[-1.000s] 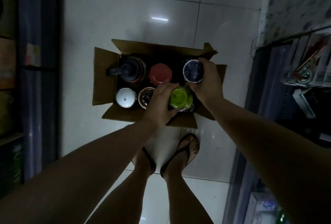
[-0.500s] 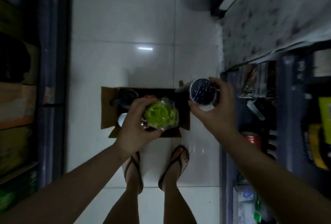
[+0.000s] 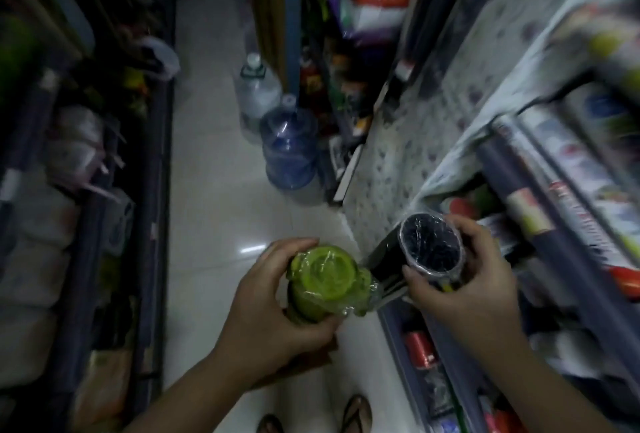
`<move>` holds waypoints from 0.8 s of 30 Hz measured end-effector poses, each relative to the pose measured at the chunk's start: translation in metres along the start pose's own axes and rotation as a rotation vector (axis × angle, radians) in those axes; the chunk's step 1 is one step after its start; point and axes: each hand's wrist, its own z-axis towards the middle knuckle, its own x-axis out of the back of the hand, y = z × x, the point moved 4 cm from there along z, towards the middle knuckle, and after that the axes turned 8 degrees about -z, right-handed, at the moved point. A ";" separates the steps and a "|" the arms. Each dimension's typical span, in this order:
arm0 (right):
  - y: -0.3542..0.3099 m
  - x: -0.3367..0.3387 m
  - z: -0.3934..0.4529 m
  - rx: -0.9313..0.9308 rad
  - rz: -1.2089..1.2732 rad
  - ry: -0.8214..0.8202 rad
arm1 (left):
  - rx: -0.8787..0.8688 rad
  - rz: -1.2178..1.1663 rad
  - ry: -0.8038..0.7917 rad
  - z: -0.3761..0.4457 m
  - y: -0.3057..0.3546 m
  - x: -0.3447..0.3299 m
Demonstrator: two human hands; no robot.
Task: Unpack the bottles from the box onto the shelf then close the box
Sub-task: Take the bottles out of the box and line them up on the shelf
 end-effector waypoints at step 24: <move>-0.285 0.370 -0.064 0.506 0.052 0.784 | -0.698 -0.767 -0.259 0.092 0.426 -0.088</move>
